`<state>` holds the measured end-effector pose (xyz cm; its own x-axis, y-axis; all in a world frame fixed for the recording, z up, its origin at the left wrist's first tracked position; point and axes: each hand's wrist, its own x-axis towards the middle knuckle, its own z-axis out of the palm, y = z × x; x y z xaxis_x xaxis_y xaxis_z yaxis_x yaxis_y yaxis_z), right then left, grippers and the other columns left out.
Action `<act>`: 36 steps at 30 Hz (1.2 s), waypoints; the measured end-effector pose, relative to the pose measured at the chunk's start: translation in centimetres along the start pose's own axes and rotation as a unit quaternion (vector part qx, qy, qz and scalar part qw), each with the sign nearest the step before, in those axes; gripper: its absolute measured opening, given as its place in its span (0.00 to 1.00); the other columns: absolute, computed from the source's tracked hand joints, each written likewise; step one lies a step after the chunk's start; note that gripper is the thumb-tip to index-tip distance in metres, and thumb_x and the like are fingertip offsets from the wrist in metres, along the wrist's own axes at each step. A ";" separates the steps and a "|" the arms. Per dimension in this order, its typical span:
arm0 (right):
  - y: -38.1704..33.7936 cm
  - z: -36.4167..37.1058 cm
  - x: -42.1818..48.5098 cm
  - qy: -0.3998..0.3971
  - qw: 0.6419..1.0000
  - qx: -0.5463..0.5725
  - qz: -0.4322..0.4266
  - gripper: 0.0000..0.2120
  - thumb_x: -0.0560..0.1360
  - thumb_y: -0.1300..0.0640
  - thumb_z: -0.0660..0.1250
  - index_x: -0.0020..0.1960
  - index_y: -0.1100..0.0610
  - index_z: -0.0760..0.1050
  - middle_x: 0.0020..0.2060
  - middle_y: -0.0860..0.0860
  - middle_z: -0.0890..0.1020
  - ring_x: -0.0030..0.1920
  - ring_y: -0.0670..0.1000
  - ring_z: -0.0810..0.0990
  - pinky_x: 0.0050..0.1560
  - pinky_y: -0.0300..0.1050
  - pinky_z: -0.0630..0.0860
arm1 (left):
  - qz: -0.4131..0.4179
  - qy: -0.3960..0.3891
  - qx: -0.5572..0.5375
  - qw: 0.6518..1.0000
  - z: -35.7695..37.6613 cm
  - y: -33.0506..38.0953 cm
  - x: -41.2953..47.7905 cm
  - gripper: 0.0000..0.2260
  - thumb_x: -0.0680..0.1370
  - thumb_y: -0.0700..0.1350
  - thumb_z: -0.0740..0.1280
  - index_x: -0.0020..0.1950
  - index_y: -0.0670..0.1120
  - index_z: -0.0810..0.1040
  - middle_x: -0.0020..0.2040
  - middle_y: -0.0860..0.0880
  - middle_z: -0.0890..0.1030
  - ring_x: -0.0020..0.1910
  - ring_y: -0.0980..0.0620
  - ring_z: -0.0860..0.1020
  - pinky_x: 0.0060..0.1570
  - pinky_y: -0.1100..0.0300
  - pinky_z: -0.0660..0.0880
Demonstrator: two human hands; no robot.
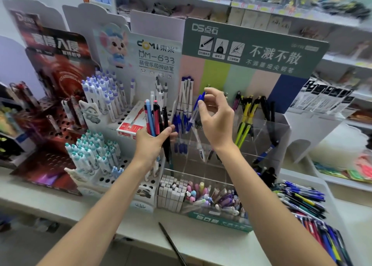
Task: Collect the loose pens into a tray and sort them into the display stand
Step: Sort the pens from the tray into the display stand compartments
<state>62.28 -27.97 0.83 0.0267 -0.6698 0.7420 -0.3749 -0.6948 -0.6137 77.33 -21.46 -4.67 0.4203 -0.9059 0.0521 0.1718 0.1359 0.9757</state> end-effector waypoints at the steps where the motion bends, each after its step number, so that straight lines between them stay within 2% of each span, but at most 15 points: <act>1: 0.2 0.2 -0.3 -0.012 1.000 -0.006 -0.007 0.12 0.76 0.64 0.69 0.60 0.60 0.76 0.44 0.48 0.80 0.44 0.45 0.80 0.49 0.34 0.77 | -0.002 -0.002 0.002 1.000 -0.2 -0.1 0.0 0.09 0.78 0.37 0.69 0.57 0.38 0.81 0.48 0.44 0.86 0.46 0.45 0.86 0.46 0.52 0.83; 4: 1.5 0.9 -1.4 -0.077 0.996 -0.044 -0.017 0.10 0.77 0.64 0.69 0.58 0.61 0.76 0.45 0.50 0.82 0.44 0.47 0.81 0.49 0.39 0.79 | 0.002 -0.003 -0.010 1.000 -0.6 0.3 0.0 0.06 0.77 0.36 0.70 0.54 0.39 0.82 0.46 0.46 0.87 0.45 0.46 0.86 0.44 0.54 0.83; 7: 2.4 1.7 -2.8 -0.152 0.982 -0.103 -0.032 0.12 0.77 0.64 0.68 0.60 0.63 0.78 0.50 0.55 0.82 0.50 0.51 0.80 0.54 0.46 0.79 | 0.016 -0.011 -0.017 1.000 -0.7 1.0 -0.2 0.04 0.76 0.36 0.70 0.50 0.41 0.82 0.44 0.46 0.87 0.43 0.46 0.86 0.41 0.56 0.83; 10: 2.3 1.8 -3.2 -0.172 0.973 -0.147 -0.047 0.16 0.77 0.65 0.67 0.64 0.63 0.77 0.53 0.56 0.80 0.54 0.53 0.77 0.58 0.45 0.75 | 0.019 -0.027 -0.018 0.999 -0.4 1.4 -0.4 0.04 0.75 0.37 0.72 0.50 0.41 0.82 0.46 0.43 0.86 0.44 0.45 0.86 0.44 0.54 0.83; 12: 1.6 1.0 -2.7 -0.156 0.982 -0.107 -0.022 0.18 0.78 0.64 0.65 0.67 0.62 0.75 0.53 0.54 0.80 0.53 0.49 0.77 0.57 0.39 0.73 | 0.019 -0.047 -0.018 0.999 0.3 1.5 -0.6 0.06 0.74 0.39 0.72 0.50 0.41 0.82 0.47 0.42 0.86 0.45 0.45 0.86 0.45 0.54 0.83; 15: 0.3 -1.0 -1.4 -0.126 0.991 -0.002 0.053 0.14 0.78 0.59 0.66 0.63 0.58 0.79 0.49 0.48 0.82 0.49 0.43 0.79 0.54 0.39 0.76 | 0.028 -0.087 -0.006 0.996 2.3 1.8 -0.7 0.13 0.70 0.45 0.74 0.53 0.44 0.82 0.49 0.43 0.86 0.48 0.45 0.86 0.47 0.52 0.82; 18: -0.2 -3.3 -0.4 -0.145 0.985 0.029 0.087 0.15 0.76 0.58 0.70 0.63 0.55 0.79 0.48 0.46 0.83 0.49 0.41 0.80 0.54 0.36 0.76 | 0.030 -0.126 0.017 0.991 5.4 1.8 -0.5 0.10 0.72 0.44 0.74 0.53 0.46 0.83 0.48 0.46 0.86 0.50 0.47 0.85 0.53 0.52 0.81; 20: 0.2 -5.2 0.0 -0.128 0.988 0.018 0.087 0.15 0.75 0.61 0.72 0.61 0.56 0.80 0.47 0.48 0.83 0.48 0.44 0.81 0.53 0.38 0.78 | 0.022 -0.143 0.004 0.989 7.9 1.7 -0.7 0.07 0.74 0.40 0.73 0.51 0.46 0.83 0.46 0.46 0.87 0.48 0.48 0.85 0.51 0.56 0.81; 23: 1.1 -9.1 1.2 -0.068 0.992 0.013 0.104 0.11 0.74 0.63 0.72 0.56 0.57 0.79 0.42 0.48 0.82 0.44 0.45 0.81 0.50 0.40 0.78 | 0.019 -0.160 -0.006 0.987 11.8 1.6 -1.3 0.06 0.75 0.38 0.73 0.50 0.45 0.83 0.44 0.45 0.86 0.46 0.47 0.85 0.48 0.55 0.82; 26: 1.9 -14.3 3.3 0.070 0.994 0.008 0.089 0.10 0.75 0.63 0.70 0.55 0.55 0.76 0.41 0.46 0.78 0.41 0.42 0.78 0.48 0.36 0.75 | -0.012 -0.164 -0.031 0.986 14.6 1.3 -2.0 0.05 0.75 0.38 0.73 0.51 0.42 0.82 0.44 0.43 0.86 0.42 0.46 0.86 0.42 0.57 0.82; 28: 2.4 -17.5 4.9 0.161 0.986 -0.002 0.055 0.10 0.76 0.63 0.69 0.55 0.56 0.74 0.40 0.45 0.77 0.40 0.44 0.78 0.47 0.39 0.76 | -0.028 -0.170 -0.034 0.984 15.9 1.2 -2.5 0.07 0.76 0.38 0.72 0.54 0.40 0.81 0.44 0.42 0.86 0.39 0.46 0.86 0.38 0.58 0.82; 30: 3.0 -19.7 6.3 0.204 0.978 -0.021 0.020 0.10 0.76 0.63 0.68 0.55 0.56 0.72 0.40 0.46 0.77 0.39 0.47 0.78 0.46 0.40 0.76 | -0.034 -0.181 -0.034 0.982 17.0 1.1 -2.9 0.08 0.78 0.39 0.70 0.56 0.40 0.80 0.44 0.44 0.86 0.35 0.48 0.85 0.35 0.60 0.80; 33: 5.0 -20.8 7.4 0.204 0.977 -0.066 -0.007 0.09 0.75 0.64 0.68 0.55 0.61 0.73 0.40 0.51 0.78 0.39 0.50 0.79 0.45 0.43 0.78 | -0.033 -0.198 -0.044 0.979 18.4 1.1 -3.4 0.09 0.79 0.40 0.69 0.58 0.42 0.79 0.44 0.44 0.86 0.33 0.49 0.84 0.35 0.60 0.80; 36: 7.3 -20.2 7.1 0.110 0.987 -0.120 -0.004 0.10 0.75 0.65 0.69 0.55 0.61 0.74 0.41 0.52 0.79 0.40 0.50 0.79 0.46 0.46 0.79 | -0.037 -0.202 -0.052 0.977 19.3 1.3 -4.0 0.09 0.79 0.39 0.69 0.59 0.41 0.78 0.43 0.44 0.86 0.32 0.50 0.83 0.34 0.60 0.80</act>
<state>41.03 -32.52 7.06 -0.1607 -0.5739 0.8030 -0.5850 -0.5999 -0.5458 58.67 -25.41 0.49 0.0207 -0.9964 0.0825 0.2869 0.0849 0.9542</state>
